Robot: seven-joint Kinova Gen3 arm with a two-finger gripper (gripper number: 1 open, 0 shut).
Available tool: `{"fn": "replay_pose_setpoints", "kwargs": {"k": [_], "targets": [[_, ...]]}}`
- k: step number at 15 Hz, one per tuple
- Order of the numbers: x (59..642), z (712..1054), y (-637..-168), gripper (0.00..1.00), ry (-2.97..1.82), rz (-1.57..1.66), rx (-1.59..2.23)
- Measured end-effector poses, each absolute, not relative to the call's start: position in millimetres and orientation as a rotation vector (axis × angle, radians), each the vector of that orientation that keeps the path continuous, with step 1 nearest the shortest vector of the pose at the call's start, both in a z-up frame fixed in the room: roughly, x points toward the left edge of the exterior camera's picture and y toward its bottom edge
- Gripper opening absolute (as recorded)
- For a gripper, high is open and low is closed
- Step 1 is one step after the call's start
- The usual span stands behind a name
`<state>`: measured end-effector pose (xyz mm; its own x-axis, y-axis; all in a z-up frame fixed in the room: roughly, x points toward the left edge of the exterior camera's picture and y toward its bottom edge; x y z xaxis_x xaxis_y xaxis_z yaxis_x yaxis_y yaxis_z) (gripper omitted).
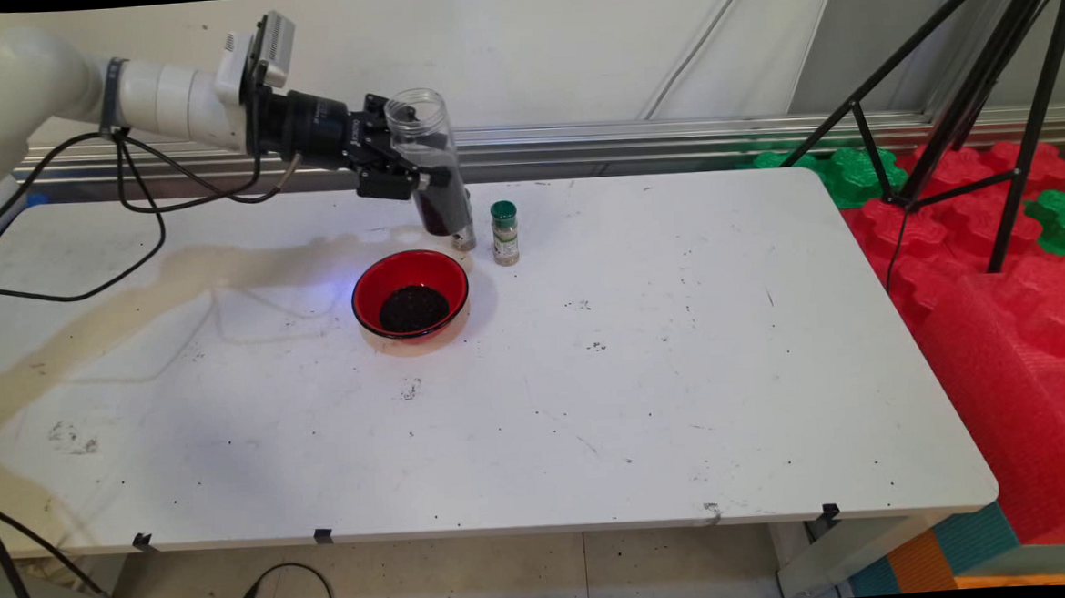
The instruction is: Pour the black seasoning powder in the red bowl
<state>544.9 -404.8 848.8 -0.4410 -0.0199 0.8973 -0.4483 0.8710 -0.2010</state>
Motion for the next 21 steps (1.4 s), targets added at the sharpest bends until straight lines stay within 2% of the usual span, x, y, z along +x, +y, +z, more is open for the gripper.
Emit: {"fn": "replay_pose_setpoints", "kwargs": {"k": [13, 21], "targets": [[598.7, 840.4, -399.3, 0.00, -2.065, 0.638, 0.383], [612.8, 833.1, -395.1, 0.00, -2.108, 0.742, 0.318]]}}
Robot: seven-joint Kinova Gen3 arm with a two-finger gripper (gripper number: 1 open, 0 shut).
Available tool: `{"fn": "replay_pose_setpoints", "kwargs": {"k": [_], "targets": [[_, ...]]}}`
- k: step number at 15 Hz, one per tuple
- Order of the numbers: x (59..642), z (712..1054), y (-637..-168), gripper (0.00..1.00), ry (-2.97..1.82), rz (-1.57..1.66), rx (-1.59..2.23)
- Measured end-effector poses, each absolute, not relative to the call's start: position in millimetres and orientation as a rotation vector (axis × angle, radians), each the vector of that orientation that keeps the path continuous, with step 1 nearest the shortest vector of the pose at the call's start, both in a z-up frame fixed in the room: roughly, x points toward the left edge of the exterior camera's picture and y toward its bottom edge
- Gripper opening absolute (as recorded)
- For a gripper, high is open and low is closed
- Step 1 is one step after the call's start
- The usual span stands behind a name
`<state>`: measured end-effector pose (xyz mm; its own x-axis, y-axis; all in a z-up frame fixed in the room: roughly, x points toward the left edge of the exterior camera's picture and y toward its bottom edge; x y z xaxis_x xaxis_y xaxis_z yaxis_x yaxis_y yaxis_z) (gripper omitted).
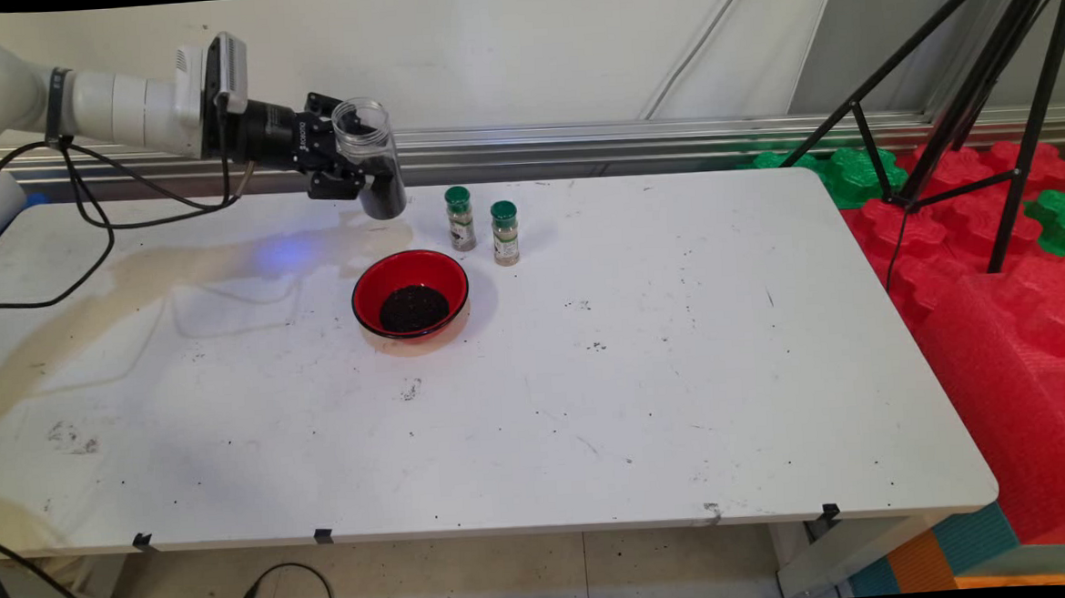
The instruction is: Pour the black seasoning powder in the red bowl
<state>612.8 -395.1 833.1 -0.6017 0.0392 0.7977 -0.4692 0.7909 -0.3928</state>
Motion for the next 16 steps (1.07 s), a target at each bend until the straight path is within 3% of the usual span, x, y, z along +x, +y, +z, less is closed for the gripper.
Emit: {"fn": "replay_pose_setpoints", "kwargs": {"k": [16], "targets": [[599.1, 816.9, -384.5, 0.00, -2.216, 1.041, -0.013]]}}
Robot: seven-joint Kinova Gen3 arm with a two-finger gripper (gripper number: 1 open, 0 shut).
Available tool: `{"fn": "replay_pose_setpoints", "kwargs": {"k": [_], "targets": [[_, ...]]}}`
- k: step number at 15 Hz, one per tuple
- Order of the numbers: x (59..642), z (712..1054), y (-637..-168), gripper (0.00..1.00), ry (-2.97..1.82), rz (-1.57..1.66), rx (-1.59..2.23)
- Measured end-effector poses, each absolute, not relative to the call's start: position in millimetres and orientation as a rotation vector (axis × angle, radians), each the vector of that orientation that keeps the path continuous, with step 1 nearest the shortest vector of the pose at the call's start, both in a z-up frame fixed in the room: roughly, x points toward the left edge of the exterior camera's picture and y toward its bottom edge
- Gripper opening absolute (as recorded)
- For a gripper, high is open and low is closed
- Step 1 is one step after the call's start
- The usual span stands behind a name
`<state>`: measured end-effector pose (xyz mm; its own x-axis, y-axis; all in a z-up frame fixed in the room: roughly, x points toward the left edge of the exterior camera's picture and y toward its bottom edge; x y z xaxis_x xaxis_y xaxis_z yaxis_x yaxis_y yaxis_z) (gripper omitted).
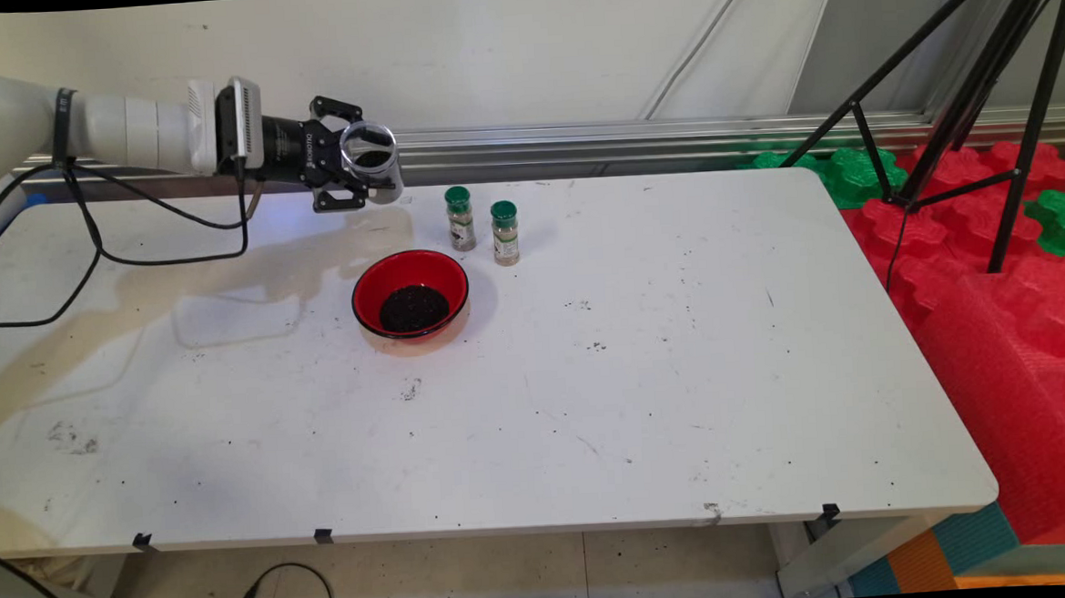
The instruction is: Pour the black seasoning powder in the red bowl
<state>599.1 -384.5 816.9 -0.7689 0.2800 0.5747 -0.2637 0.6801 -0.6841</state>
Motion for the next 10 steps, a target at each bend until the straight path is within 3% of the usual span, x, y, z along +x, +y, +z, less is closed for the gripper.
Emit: {"fn": "replay_pose_setpoints", "kwargs": {"k": [10], "targets": [[584.8, 806.9, -377.8, 0.00, -2.271, 1.204, -0.221]]}}
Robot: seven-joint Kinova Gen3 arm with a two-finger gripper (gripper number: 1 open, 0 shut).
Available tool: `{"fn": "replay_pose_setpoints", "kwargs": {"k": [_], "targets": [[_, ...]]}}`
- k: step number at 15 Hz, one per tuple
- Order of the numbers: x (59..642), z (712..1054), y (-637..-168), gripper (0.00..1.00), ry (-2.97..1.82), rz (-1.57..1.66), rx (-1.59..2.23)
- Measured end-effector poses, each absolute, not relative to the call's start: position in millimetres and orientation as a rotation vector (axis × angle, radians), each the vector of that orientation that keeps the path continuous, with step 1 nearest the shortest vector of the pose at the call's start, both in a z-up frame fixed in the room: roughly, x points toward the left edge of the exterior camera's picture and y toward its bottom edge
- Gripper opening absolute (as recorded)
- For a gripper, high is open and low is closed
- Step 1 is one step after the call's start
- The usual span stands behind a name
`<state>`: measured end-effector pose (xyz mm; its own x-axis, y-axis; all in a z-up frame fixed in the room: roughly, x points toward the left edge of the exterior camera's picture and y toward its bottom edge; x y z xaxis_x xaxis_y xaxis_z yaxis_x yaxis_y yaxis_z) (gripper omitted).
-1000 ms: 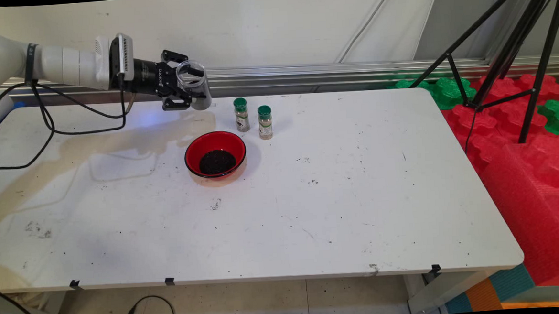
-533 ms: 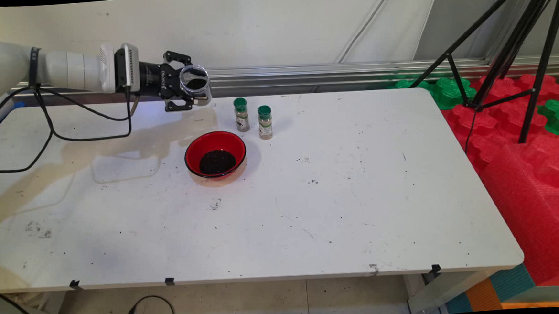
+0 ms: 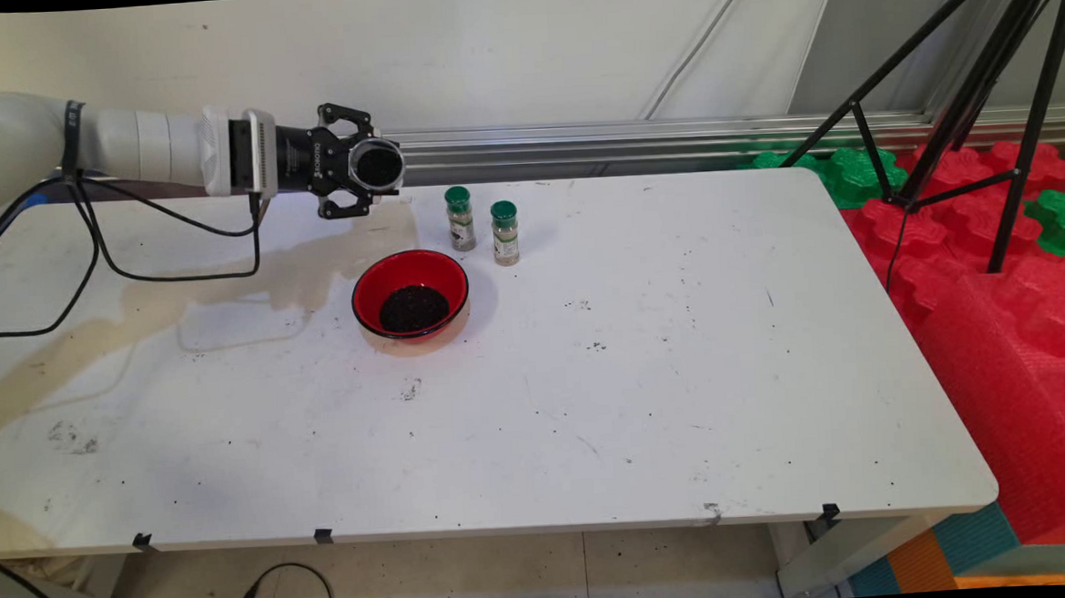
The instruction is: Pour the black seasoning powder in the red bowl
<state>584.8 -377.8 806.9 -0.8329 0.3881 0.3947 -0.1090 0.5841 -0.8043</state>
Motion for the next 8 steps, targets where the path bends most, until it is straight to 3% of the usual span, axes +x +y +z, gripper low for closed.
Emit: {"fn": "replay_pose_setpoints", "kwargs": {"k": [8], "targets": [[572.8, 798.2, -371.5, 0.00, -2.298, 1.316, -0.397]]}}
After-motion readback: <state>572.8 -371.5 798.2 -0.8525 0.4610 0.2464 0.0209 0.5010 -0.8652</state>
